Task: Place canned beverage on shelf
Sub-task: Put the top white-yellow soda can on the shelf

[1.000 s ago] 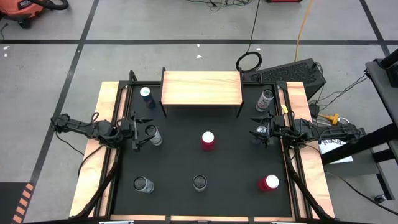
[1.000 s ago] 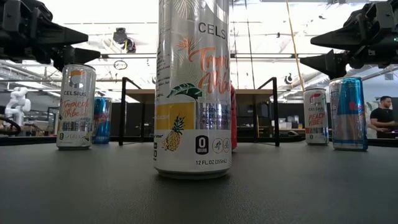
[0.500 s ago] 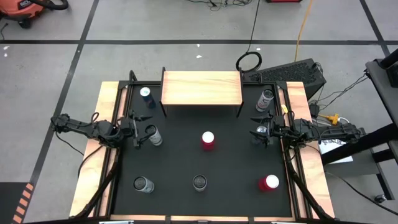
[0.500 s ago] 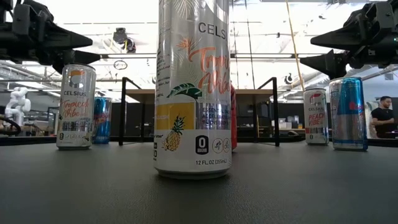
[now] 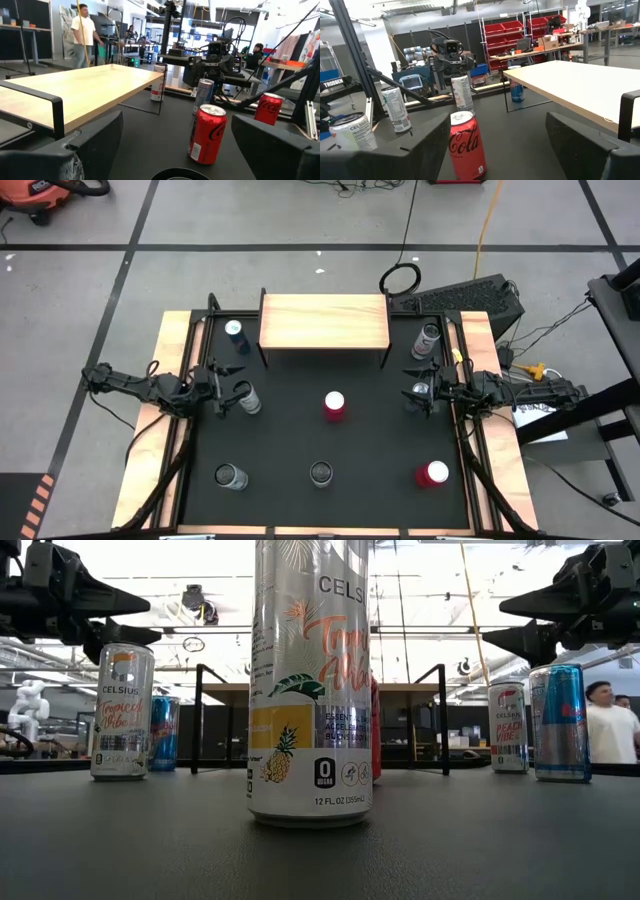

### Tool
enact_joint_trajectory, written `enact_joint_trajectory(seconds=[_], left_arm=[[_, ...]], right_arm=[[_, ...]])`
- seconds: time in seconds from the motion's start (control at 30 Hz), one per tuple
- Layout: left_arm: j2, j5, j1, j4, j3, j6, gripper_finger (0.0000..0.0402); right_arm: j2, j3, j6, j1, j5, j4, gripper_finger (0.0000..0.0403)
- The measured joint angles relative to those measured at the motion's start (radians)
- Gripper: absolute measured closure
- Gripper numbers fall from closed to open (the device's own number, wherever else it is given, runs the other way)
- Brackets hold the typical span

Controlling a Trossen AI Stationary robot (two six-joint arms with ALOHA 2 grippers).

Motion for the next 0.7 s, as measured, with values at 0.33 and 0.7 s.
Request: enact_joint_trajectory(seconds=[0.33,0.7], left_arm=[[0.001,0.070,0.000,-0.020,0.000,0.000,0.0026],[0.067,0.077,0.000,-0.023,0.000,0.006,0.0026]], right_arm=[[0.000,0.000,0.010,0.000,0.000,0.000,0.0095],[0.000,0.000,0.010,0.000,0.000,0.003,0.0095]])
